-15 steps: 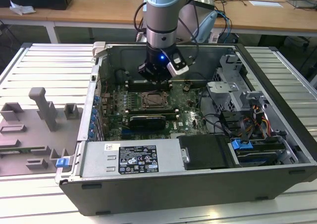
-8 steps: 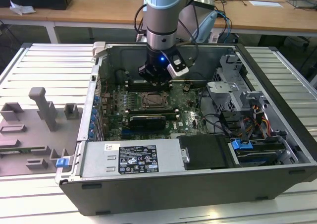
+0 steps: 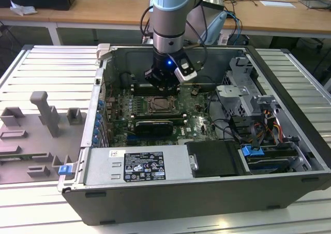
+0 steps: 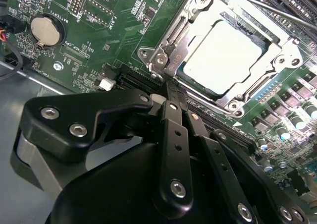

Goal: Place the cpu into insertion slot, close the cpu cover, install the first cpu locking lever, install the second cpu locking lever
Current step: 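Install the first cpu locking lever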

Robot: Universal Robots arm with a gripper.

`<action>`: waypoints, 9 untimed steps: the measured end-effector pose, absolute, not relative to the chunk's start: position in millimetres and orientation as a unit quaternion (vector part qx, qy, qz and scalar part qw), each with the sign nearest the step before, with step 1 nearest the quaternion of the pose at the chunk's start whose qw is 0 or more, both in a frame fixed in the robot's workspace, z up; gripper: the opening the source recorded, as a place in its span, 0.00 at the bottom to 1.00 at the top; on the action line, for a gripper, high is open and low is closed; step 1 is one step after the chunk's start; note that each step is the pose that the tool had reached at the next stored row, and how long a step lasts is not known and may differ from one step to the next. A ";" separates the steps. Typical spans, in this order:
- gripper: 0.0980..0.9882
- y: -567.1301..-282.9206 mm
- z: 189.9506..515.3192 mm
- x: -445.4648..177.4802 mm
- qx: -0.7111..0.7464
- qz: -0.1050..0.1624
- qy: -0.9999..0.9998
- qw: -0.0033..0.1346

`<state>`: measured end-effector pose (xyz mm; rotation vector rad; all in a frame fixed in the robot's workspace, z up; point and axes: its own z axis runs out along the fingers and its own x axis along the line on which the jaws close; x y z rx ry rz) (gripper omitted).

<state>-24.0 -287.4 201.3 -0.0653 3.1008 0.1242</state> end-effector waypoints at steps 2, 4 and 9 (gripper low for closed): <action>0.01 -287.4 201.2 -23.9 -0.021 0.040 0.999 0.019; 0.01 -287.3 201.2 -23.8 -0.021 0.040 0.999 0.019; 0.01 -287.2 207.9 -23.8 -0.021 0.040 0.999 0.019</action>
